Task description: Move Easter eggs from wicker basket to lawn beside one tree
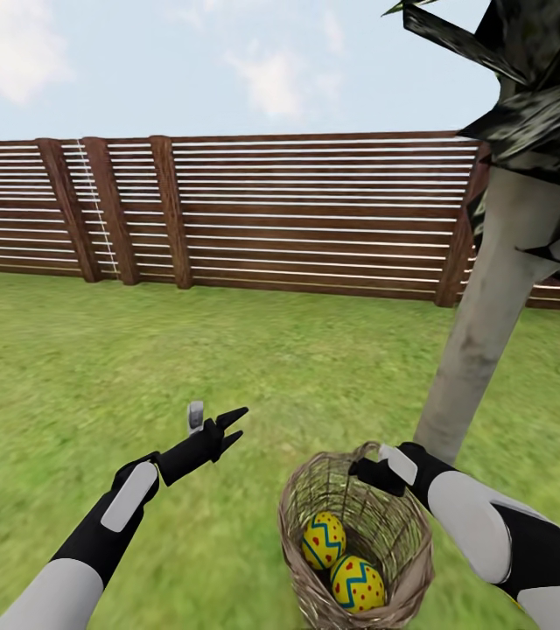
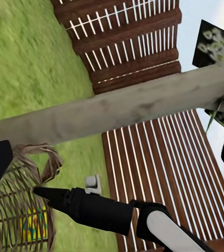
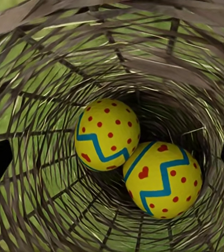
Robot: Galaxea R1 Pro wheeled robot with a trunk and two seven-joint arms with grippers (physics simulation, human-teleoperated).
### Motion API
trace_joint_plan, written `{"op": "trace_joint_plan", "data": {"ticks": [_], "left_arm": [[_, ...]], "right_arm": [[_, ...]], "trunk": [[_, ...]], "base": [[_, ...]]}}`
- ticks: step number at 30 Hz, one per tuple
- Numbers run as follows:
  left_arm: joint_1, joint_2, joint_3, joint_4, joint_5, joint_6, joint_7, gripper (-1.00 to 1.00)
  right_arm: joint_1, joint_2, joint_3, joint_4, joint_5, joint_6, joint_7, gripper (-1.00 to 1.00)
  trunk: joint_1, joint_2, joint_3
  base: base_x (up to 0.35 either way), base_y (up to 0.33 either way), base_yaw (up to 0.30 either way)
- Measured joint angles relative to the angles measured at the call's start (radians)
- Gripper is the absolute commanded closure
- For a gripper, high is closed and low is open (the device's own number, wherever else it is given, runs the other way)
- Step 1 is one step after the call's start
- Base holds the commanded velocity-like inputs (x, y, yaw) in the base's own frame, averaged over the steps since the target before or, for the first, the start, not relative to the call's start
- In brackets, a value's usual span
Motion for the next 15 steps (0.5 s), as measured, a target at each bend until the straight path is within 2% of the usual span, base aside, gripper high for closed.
{"op": "trace_joint_plan", "data": {"ticks": [2,4,6,8,12,15], "left_arm": [[0.000,0.000,0.000,0.000,0.000,0.000,0.001,-1.00],[0.000,0.000,0.000,0.000,0.000,0.000,0.001,-1.00],[0.000,0.000,0.000,0.000,0.000,0.000,0.001,-1.00],[0.000,0.000,0.000,0.000,0.000,0.000,0.002,-1.00],[0.000,-0.001,0.000,0.000,-0.001,0.000,0.003,-1.00],[0.000,-0.001,0.000,0.000,-0.002,0.000,0.003,-1.00]], "right_arm": [[0.000,0.000,-0.001,0.000,-0.007,0.000,0.002,-1.00],[0.000,0.000,-0.002,0.000,-0.035,0.000,0.002,-1.00],[0.000,0.000,-0.001,-0.001,-0.089,-0.003,0.000,-1.00],[0.000,0.001,0.002,-0.001,-0.123,-0.007,-0.003,-1.00],[0.000,0.006,0.001,-0.001,-0.143,-0.012,-0.011,-1.00],[0.000,0.032,0.002,-0.005,-0.142,-0.025,-0.061,-1.00]], "trunk": [[0.008,-0.014,-0.006],[0.015,-0.028,-0.013],[0.023,-0.042,-0.019],[0.031,-0.056,-0.025],[0.046,-0.084,-0.038],[0.058,-0.105,-0.047]], "base": [[0.000,0.000,0.000],[0.000,0.000,0.000],[0.000,0.000,0.000],[0.000,0.000,0.000],[0.000,0.000,0.000],[0.000,0.000,0.000]]}}
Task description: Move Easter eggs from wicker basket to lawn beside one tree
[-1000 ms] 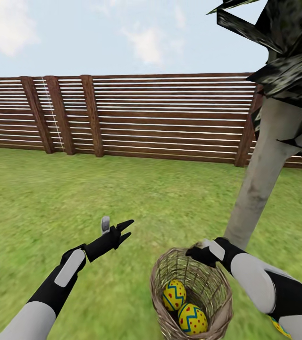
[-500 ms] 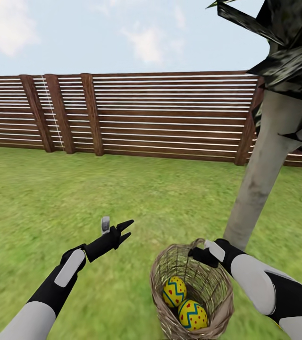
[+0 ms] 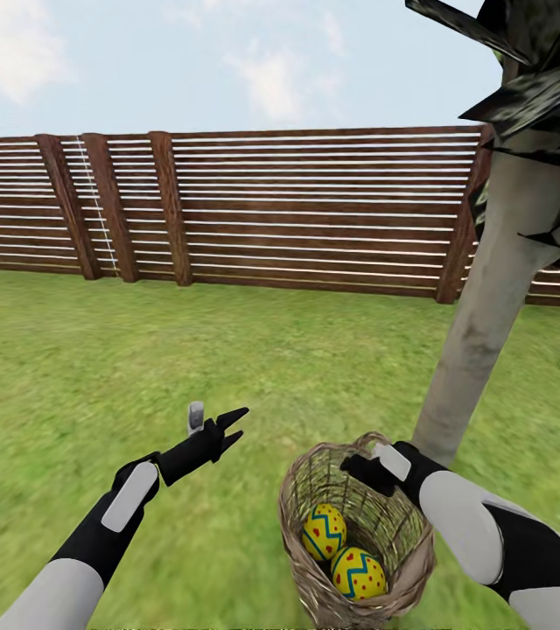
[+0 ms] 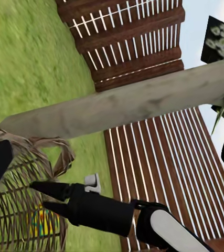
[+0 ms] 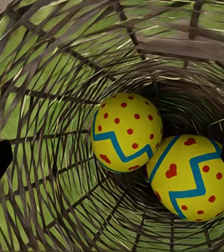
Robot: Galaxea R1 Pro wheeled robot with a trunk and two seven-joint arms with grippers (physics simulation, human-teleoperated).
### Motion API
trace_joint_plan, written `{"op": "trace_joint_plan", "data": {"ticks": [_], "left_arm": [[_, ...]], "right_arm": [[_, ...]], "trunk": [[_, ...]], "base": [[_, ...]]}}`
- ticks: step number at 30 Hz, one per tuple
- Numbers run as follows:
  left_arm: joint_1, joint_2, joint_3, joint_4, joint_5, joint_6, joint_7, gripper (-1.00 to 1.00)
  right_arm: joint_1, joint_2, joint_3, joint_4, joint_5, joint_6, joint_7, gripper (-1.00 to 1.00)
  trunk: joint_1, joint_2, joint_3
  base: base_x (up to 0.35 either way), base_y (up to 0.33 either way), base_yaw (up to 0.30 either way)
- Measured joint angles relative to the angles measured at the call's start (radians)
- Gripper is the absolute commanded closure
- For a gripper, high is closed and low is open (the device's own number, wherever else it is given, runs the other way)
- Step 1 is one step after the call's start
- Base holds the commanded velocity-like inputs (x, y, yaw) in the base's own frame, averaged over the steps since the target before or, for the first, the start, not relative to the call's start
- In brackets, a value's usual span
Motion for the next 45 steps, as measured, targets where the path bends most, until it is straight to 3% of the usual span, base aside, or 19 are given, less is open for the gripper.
{"op": "trace_joint_plan", "data": {"ticks": [4,10,15,21,26,32,40,42,45], "left_arm": [[0.000,0.000,0.000,0.000,0.000,0.000,0.000,-1.00],[0.000,0.000,0.000,0.000,0.000,0.000,0.000,-1.00],[0.000,0.000,0.001,0.000,0.000,0.000,0.001,-1.00],[0.000,0.000,0.000,0.000,0.000,0.000,0.002,-1.00],[0.000,0.000,0.001,0.000,0.000,-0.001,0.002,-1.00],[0.000,0.000,0.001,0.001,-0.002,-0.001,0.002,-1.00],[0.000,0.000,0.002,0.001,-0.002,-0.001,0.002,-1.00],[0.000,0.000,0.002,0.001,-0.002,-0.001,0.003,-1.00],[0.000,0.000,0.002,0.001,-0.002,-0.001,0.003,-1.00]], "right_arm": [[0.000,0.032,-0.001,-0.003,-0.001,-0.045,-0.089,-1.00],[0.000,0.070,0.000,0.001,0.003,-0.055,-0.120,-1.00],[0.000,0.111,0.003,0.000,0.006,-0.054,-0.197,-1.00],[-0.003,0.124,0.007,0.000,0.009,-0.046,-0.206,-1.00],[-0.009,0.129,0.009,-0.004,0.016,0.004,-0.221,-1.00],[-0.015,0.131,0.009,-0.007,0.074,0.023,-0.228,-1.00],[-0.015,0.132,0.010,-0.008,0.099,0.018,-0.227,-1.00],[-0.015,0.132,0.011,-0.009,0.121,0.018,-0.226,-1.00],[-0.015,0.135,0.016,-0.019,0.185,0.016,-0.222,-1.00]], "trunk": [[0.015,-0.028,-0.013],[0.038,-0.070,-0.031],[0.051,-0.092,-0.048],[0.054,-0.093,-0.072],[0.056,-0.094,-0.091],[0.059,-0.096,-0.114],[0.062,-0.098,-0.145],[0.063,-0.098,-0.153],[0.064,-0.099,-0.165]], "base": [[0.000,0.000,0.000],[0.000,0.000,0.000],[0.000,0.000,0.000],[0.000,0.000,0.000],[0.000,0.000,0.000],[0.000,0.000,0.000],[0.000,0.000,0.000],[0.000,0.000,0.000],[0.000,0.000,0.000]]}}
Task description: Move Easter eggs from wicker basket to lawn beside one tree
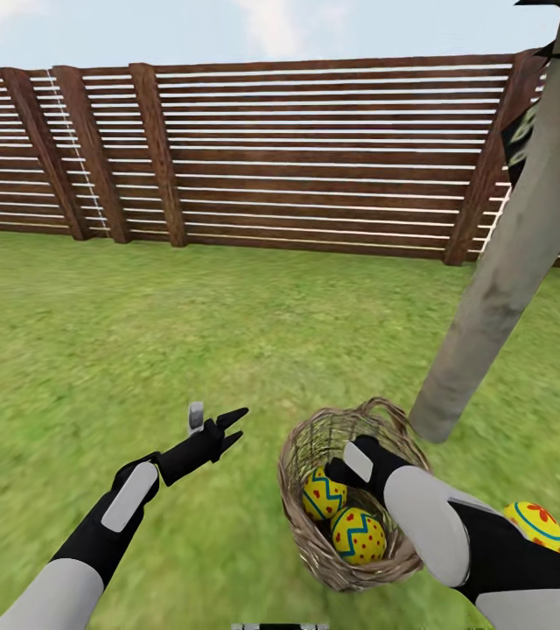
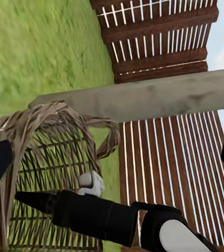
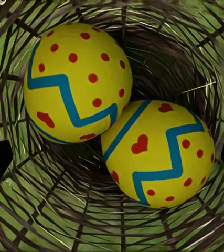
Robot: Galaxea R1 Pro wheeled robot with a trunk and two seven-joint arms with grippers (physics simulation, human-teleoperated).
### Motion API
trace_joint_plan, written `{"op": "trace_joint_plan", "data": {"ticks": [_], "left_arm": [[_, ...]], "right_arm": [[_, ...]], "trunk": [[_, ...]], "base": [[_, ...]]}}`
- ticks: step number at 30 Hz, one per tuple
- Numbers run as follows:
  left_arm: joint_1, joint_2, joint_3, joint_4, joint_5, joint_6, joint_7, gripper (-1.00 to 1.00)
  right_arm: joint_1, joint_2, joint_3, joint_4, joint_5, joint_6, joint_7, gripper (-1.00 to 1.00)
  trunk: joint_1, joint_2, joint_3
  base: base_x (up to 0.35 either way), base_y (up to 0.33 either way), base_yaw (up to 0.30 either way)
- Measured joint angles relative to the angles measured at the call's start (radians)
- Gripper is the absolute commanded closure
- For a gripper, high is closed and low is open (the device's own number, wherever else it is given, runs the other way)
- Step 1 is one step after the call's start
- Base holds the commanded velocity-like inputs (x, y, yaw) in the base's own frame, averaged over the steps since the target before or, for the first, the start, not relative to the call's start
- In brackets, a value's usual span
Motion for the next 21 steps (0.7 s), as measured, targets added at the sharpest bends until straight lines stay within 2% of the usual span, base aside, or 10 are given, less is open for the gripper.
{"op": "trace_joint_plan", "data": {"ticks": [12,21], "left_arm": [[0.000,0.000,0.000,0.000,0.000,0.000,0.000,-1.00],[0.000,0.000,0.001,0.000,0.000,0.000,0.000,-1.00]], "right_arm": [[0.000,0.007,0.002,-0.023,0.016,0.000,0.009,-1.00],[0.000,0.007,0.004,-0.030,0.018,0.001,0.070,-1.00]], "trunk": [[0.005,-0.003,-0.046],[0.009,-0.005,-0.081]], "base": [[0.000,0.000,0.000],[0.000,0.000,0.000]]}}
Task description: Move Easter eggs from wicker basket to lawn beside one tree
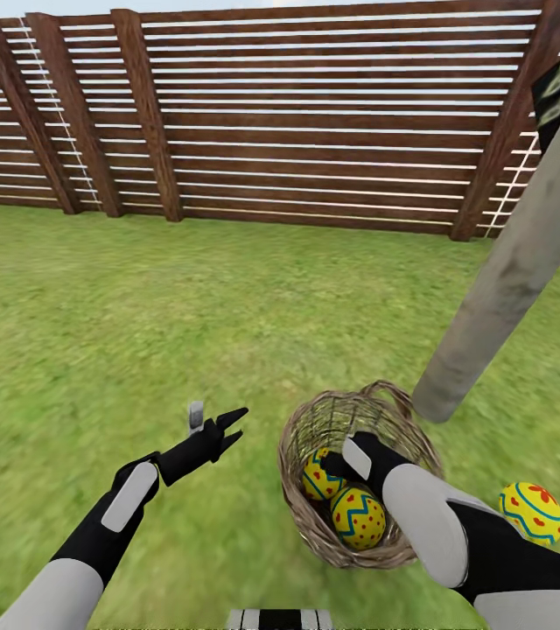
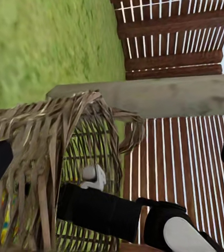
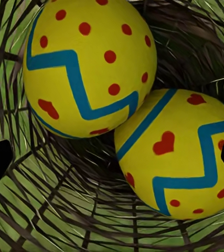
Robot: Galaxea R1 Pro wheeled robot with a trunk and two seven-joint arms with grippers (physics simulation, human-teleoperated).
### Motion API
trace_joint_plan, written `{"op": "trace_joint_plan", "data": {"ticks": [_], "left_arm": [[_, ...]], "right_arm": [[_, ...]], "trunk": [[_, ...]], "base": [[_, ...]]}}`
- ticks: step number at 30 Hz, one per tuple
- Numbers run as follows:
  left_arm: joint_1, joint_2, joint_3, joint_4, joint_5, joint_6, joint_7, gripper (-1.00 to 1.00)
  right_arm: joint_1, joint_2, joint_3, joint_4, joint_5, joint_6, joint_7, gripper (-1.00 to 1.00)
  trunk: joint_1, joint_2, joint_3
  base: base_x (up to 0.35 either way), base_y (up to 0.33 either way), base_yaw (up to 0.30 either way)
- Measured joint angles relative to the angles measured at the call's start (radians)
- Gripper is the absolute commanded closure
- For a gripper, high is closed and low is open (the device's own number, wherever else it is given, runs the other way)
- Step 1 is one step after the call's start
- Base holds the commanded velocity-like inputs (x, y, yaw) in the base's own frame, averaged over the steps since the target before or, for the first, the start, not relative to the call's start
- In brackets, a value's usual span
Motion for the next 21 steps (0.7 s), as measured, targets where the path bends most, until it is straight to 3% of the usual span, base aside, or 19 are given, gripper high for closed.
{"op": "trace_joint_plan", "data": {"ticks": [12,14,18,21], "left_arm": [[0.000,0.000,0.000,0.000,-0.001,0.000,0.000,-1.00],[0.000,0.000,0.000,0.000,-0.001,0.000,0.000,-1.00],[0.000,0.000,0.001,0.000,-0.002,0.000,0.000,-1.00],[0.000,0.000,0.001,0.000,-0.002,0.000,0.000,-1.00]], "right_arm": [[0.000,-0.003,0.007,-0.072,0.004,0.000,0.074,-1.00],[0.000,-0.004,0.024,-0.079,0.008,0.000,0.091,-1.00],[0.000,-0.007,0.095,-0.087,0.012,-0.001,0.148,-1.00],[0.000,-0.008,0.109,-0.089,0.013,-0.001,0.158,-1.00]], "trunk": [[0.005,-0.003,-0.046],[0.006,-0.003,-0.054],[0.008,-0.004,-0.070],[0.009,-0.005,-0.081]], "base": [[0.000,0.000,0.000],[0.000,0.000,0.000],[0.000,0.000,0.000],[0.000,0.000,0.000]]}}
